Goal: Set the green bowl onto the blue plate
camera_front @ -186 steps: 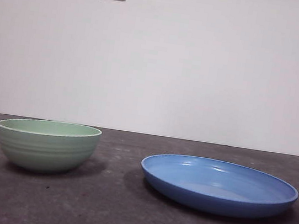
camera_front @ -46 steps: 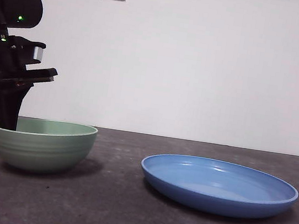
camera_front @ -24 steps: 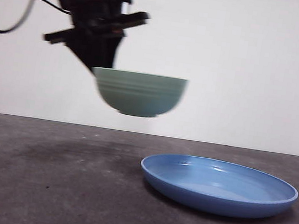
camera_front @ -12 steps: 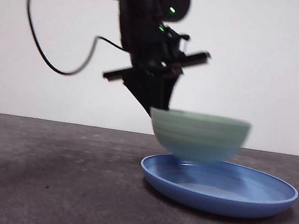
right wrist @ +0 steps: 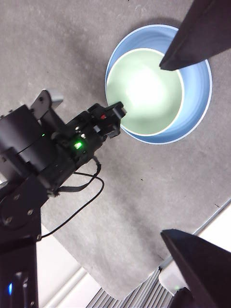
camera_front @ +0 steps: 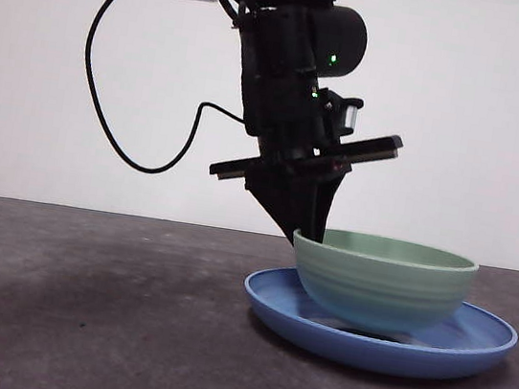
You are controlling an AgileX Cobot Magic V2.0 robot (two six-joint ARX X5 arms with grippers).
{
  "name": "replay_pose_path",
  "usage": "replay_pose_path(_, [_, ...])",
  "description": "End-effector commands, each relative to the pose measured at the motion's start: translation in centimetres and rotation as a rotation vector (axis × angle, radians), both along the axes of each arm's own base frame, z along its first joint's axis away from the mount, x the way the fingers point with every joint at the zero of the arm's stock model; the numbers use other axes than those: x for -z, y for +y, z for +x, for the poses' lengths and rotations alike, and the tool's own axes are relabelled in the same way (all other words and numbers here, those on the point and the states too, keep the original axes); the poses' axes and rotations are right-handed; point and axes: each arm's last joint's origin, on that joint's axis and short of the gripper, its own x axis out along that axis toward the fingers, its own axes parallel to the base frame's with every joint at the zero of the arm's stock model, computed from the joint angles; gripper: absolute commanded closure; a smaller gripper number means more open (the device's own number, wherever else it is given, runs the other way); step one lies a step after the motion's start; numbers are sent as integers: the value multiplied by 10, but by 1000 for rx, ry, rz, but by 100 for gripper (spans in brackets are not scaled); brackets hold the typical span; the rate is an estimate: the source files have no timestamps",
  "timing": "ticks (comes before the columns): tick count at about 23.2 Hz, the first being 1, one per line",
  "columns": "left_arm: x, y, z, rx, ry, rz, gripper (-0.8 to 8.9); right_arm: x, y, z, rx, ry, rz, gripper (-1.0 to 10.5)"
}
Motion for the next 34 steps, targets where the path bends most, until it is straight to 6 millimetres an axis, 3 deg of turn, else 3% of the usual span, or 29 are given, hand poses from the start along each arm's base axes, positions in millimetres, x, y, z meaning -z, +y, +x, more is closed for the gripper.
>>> replay_pose_path(1, [7,-9,2,4,3,0,799,-6,0,-1,0,-16,12,348])
replay_pose_path(8, [6,-10,2,8,-3,-3,778,-6,0,-1,0,-16,12,348])
replay_pose_path(10, [3,-10,3,-1,-3,-8,650,-6,0,-1,0,-16,12,348])
replay_pose_path(12, [-5,-9,6,-22,-5,-18,405,-6,0,-1,0,-16,12,348])
replay_pose_path(18, [-59,-1,1,52,2,29,280,-6,0,-1,0,-16,12,348])
replay_pose_path(20, [-78,8,-10,107,12,61,181,-6,0,-1,0,-16,12,348])
replay_pose_path(28, [-176,73,-73,146,-69,18,179,-6,0,-1,0,-17,11,348])
replay_pose_path(34, [-210,120,-124,151,-171,-59,179,-6,0,-1,0,-16,12,348])
